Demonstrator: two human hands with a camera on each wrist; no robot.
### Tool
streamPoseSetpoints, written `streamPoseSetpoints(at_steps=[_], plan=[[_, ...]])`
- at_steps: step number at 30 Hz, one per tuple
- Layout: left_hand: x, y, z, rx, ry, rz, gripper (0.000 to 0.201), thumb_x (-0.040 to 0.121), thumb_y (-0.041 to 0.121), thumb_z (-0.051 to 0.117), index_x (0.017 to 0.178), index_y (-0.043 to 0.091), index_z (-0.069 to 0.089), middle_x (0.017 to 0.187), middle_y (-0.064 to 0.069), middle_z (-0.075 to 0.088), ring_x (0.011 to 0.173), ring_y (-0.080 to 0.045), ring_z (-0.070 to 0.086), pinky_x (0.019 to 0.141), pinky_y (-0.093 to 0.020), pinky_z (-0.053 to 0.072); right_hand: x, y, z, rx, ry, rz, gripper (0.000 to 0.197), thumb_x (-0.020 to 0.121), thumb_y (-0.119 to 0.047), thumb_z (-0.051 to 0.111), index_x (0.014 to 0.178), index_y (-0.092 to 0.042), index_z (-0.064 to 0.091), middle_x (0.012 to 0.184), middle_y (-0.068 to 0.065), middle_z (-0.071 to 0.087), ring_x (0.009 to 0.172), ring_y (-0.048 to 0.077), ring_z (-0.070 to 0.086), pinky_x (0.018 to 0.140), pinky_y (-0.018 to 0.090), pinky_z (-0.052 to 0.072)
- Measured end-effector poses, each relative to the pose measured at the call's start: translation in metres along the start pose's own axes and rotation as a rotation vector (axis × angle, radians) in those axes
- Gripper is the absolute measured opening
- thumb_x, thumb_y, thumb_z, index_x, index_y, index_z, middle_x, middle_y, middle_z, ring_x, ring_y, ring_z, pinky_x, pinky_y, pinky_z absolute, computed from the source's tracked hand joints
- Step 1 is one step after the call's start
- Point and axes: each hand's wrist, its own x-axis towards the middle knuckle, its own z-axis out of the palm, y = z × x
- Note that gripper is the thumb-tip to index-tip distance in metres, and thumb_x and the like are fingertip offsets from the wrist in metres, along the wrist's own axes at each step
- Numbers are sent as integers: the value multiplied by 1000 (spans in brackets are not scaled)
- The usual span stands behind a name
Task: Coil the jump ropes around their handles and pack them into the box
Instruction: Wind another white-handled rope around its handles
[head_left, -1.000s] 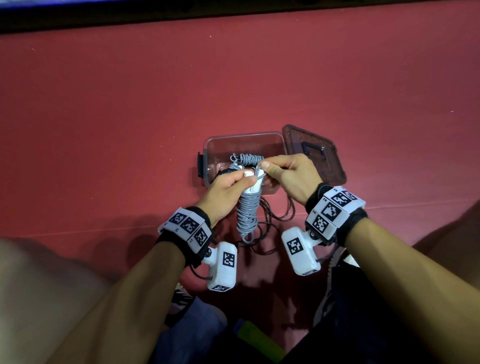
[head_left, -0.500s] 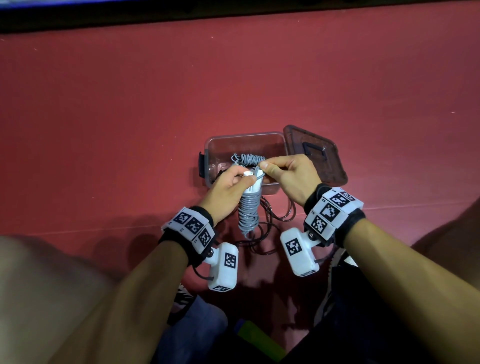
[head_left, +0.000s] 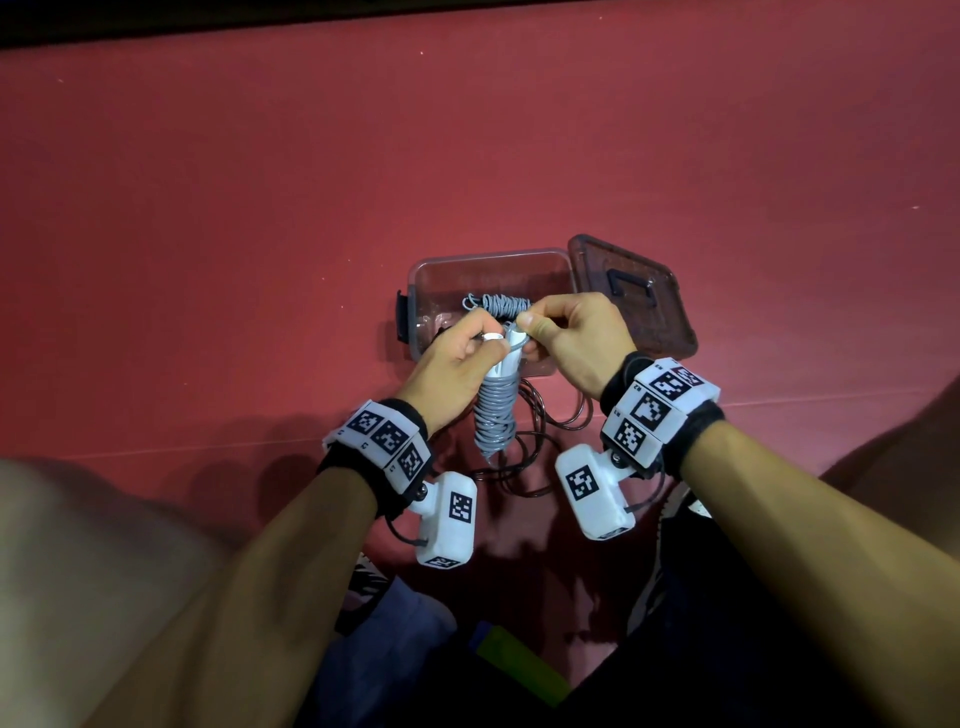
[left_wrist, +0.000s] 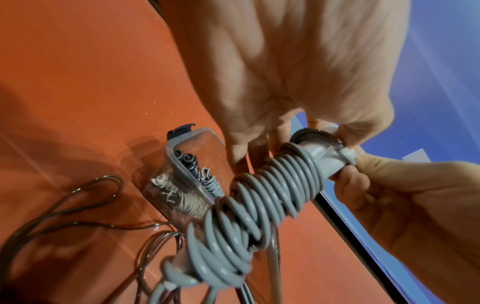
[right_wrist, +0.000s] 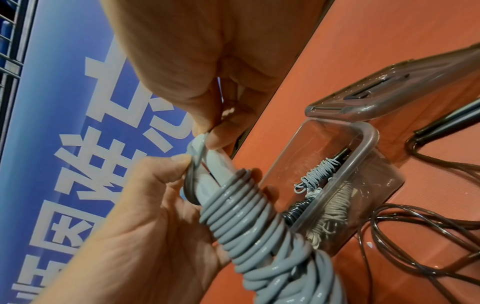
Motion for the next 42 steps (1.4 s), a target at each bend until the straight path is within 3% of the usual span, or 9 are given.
streamPoseSetpoints(at_steps=[2,5,7,18,24,29,33,38,42], plan=[[1,-1,0,17,12,9,13,97,16,55,84,13,53,70,0,61,71,-17,51,70,-33,39,1,1,0,-15,-3,-4,22,98,-14,61,78,-11,69,60,-2,67,51,5,65,51,18,50],[3,-1,-1,28,20,25,13,92,25,56,86,13,56,80,-26,59,75,-21,51,74,-36,40,2,3,1,-35,-7,-16,24,98,-15,61,75,-12,67,61,-2,66,51,7,63,54,21,50],[4,-1,-1,34,29,33,13,90,26,56,86,14,58,83,-30,57,75,-21,50,73,-36,39,3,4,1,-21,-10,-10,25,97,-14,61,73,-14,66,59,-3,65,51,8,62,55,23,50],[5,5,1,-43,23,24,11,90,15,59,80,20,61,69,3,60,68,-17,50,65,-30,39,-1,-6,0,91,-28,91,24,94,0,52,75,-5,66,56,0,60,44,4,55,49,16,45],[6,5,0,-59,29,14,11,88,29,62,88,18,63,80,-8,64,76,-22,55,77,-40,44,2,-3,1,368,-76,184,21,94,6,50,79,3,65,58,8,58,49,13,54,51,23,49],[6,8,0,-101,76,-2,19,80,35,64,85,17,61,87,-29,67,79,-26,58,78,-42,45,4,4,4,413,-103,128,19,99,-1,52,90,-8,68,73,13,60,60,16,55,63,28,52],[6,10,-1,-157,100,-22,21,84,27,67,94,10,62,94,-25,72,84,-28,65,82,-44,52,5,6,5,415,-97,114,22,99,1,52,89,-9,69,73,14,59,61,16,55,68,35,50],[6,9,1,-178,105,-31,20,92,18,67,105,4,59,95,-17,73,83,-22,70,80,-34,56,3,6,7,370,-85,99,18,96,6,56,87,-4,67,75,13,61,55,9,58,57,22,55],[6,9,-2,-168,119,-19,17,93,22,68,108,16,63,101,-12,76,88,-18,72,85,-34,58,5,12,7,242,-68,33,19,94,3,59,84,-10,69,73,10,64,61,17,59,65,34,54]])
